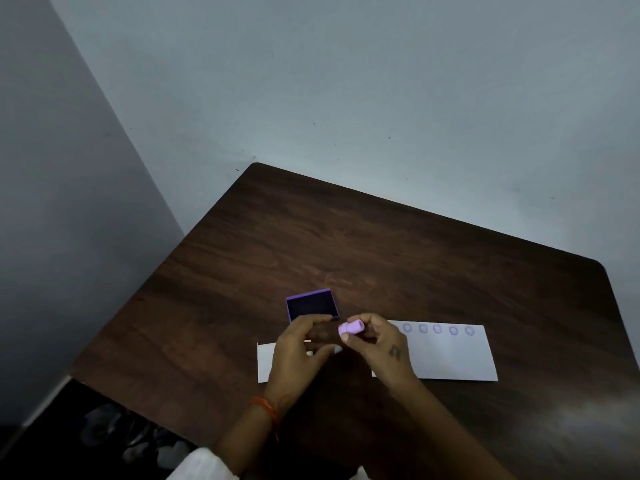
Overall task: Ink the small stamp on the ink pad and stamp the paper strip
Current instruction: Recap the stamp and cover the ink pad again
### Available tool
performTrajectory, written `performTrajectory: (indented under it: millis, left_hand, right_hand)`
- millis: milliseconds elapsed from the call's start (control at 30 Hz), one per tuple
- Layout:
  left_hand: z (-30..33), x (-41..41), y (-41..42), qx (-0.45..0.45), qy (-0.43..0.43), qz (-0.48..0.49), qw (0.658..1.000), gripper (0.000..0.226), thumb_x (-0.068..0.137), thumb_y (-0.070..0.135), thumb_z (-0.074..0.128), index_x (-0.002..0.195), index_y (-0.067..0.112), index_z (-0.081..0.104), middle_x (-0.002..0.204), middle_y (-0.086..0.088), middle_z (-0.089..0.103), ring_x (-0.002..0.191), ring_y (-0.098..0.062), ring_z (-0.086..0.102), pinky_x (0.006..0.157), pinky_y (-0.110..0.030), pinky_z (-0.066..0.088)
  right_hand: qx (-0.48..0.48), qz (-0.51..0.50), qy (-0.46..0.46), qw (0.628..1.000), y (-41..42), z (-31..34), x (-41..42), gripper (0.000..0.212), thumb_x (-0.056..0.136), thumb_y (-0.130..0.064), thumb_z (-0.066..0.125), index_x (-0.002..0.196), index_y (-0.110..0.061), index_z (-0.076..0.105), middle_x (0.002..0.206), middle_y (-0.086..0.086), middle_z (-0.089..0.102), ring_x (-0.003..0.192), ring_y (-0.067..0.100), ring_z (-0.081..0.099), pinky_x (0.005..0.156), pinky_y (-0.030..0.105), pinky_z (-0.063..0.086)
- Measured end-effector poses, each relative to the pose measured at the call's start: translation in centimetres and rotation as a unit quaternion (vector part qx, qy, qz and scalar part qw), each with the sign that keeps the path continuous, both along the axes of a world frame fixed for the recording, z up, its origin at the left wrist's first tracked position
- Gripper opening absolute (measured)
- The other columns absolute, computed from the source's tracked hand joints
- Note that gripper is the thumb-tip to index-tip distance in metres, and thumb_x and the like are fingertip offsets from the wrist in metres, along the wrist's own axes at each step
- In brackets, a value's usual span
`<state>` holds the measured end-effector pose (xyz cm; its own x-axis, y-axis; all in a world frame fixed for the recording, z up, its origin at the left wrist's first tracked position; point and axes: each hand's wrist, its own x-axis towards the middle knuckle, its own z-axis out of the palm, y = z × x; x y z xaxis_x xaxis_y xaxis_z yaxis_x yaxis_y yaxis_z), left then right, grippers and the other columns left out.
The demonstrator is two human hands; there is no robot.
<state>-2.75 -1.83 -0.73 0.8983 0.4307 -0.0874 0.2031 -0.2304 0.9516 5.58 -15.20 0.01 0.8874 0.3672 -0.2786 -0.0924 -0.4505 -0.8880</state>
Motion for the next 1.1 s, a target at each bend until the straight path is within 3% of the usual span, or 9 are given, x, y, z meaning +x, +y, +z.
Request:
performTrajectory:
  millis: [100,233,400,567,700,767,867,967,1100]
  left_hand:
    - [-0.4,-0.9,1.0,0.034,0.035,0.03,0.998,0.049,0.071,0.019,0.079,0.099,0.051,0.055,0.107,0.023,0.056,0.095,0.003,0.061,0.071,-0.013,0.053]
    - [-1.2,-1.8,1.7,0.053,0.052,0.068,0.995,0.044,0.072,0.019,0.078,0.106,0.04,0.06,0.108,0.018,0.059,0.093,0.001,0.061,0.068,-0.013,0.051]
    - [-1.7,-2.3,1.7,0.055,0.064,0.073,0.994,0.044,0.075,0.014,0.076,0.105,0.042,0.058,0.111,0.017,0.058,0.093,0.001,0.061,0.07,-0.014,0.051]
    - [-1.7,-2.8,2.1,0.073,0.078,0.098,0.989,0.037,0.079,0.018,0.071,0.11,0.035,0.059,0.112,0.015,0.056,0.097,-0.002,0.058,0.074,-0.013,0.046]
    - [-1.4,-3.6,2.8,0.118,0.09,0.181,0.972,0.033,0.082,0.015,0.067,0.113,0.026,0.06,0.12,0.006,0.058,0.109,-0.012,0.055,0.091,-0.03,0.05]
    - [-1.6,-4.1,3.2,0.129,0.121,0.208,0.962,0.036,0.084,0.012,0.065,0.117,0.021,0.058,0.125,-0.001,0.056,0.112,-0.018,0.055,0.094,-0.036,0.051]
    - [-2.0,-4.6,3.4,0.115,0.191,0.211,0.952,0.043,0.083,0.014,0.066,0.125,0.013,0.055,0.13,-0.011,0.053,0.116,-0.026,0.053,0.101,-0.043,0.047]
    - [-2.2,-4.8,3.2,0.096,0.236,0.206,0.945,0.05,0.083,0.018,0.067,0.129,0.011,0.051,0.132,-0.016,0.049,0.117,-0.03,0.053,0.103,-0.044,0.045]
    - [-2.0,-4.6,2.9,0.073,0.263,0.198,0.942,0.049,0.085,0.018,0.065,0.131,0.009,0.049,0.137,-0.015,0.044,0.119,-0.03,0.052,0.105,-0.041,0.043]
  right_hand:
    - [-0.078,0.042,-0.096,0.991,0.5,-1.4,0.0,0.012,0.089,-0.029,0.056,0.083,-0.026,0.067,0.083,-0.008,0.069,0.08,0.006,0.061,0.069,0.012,0.044]
    - [-0.147,0.099,-0.135,0.975,0.7,-3.3,0.3,0.015,0.087,-0.024,0.06,0.099,-0.018,0.066,0.1,0.002,0.07,0.089,0.01,0.058,0.079,0.016,0.042]
    - [-0.165,0.091,-0.125,0.974,1.0,-4.0,0.4,0.016,0.089,-0.026,0.057,0.099,-0.016,0.066,0.104,0.006,0.07,0.094,0.015,0.061,0.083,0.021,0.044]
    - [-0.159,0.066,-0.164,0.971,1.0,-2.7,0.0,0.031,0.086,-0.03,0.062,0.115,-0.019,0.06,0.121,0.003,0.062,0.108,0.016,0.058,0.09,0.025,0.048]
    - [-0.088,0.038,-0.201,0.975,2.3,-1.3,-1.9,0.041,0.079,-0.022,0.071,0.117,-0.027,0.058,0.113,-0.006,0.061,0.082,-0.002,0.057,0.062,0.002,0.041]
    - [-0.084,0.069,-0.187,0.976,3.3,-1.4,-3.4,0.043,0.079,-0.024,0.071,0.119,-0.027,0.057,0.116,-0.006,0.062,0.088,-0.003,0.055,0.073,0.005,0.042]
    - [-0.129,0.105,-0.154,0.974,4.3,-2.4,-4.8,0.049,0.08,-0.024,0.07,0.126,-0.022,0.053,0.124,0.0,0.061,0.104,0.008,0.059,0.099,0.022,0.043]
    - [-0.186,0.129,-0.11,0.968,4.7,-3.2,-5.1,0.057,0.083,-0.021,0.067,0.135,-0.018,0.043,0.138,0.003,0.052,0.122,0.016,0.053,0.105,0.03,0.044]
    - [-0.193,0.135,-0.106,0.966,5.1,-3.6,-5.2,0.056,0.085,-0.014,0.063,0.136,-0.014,0.041,0.141,0.004,0.049,0.126,0.017,0.049,0.108,0.028,0.038]
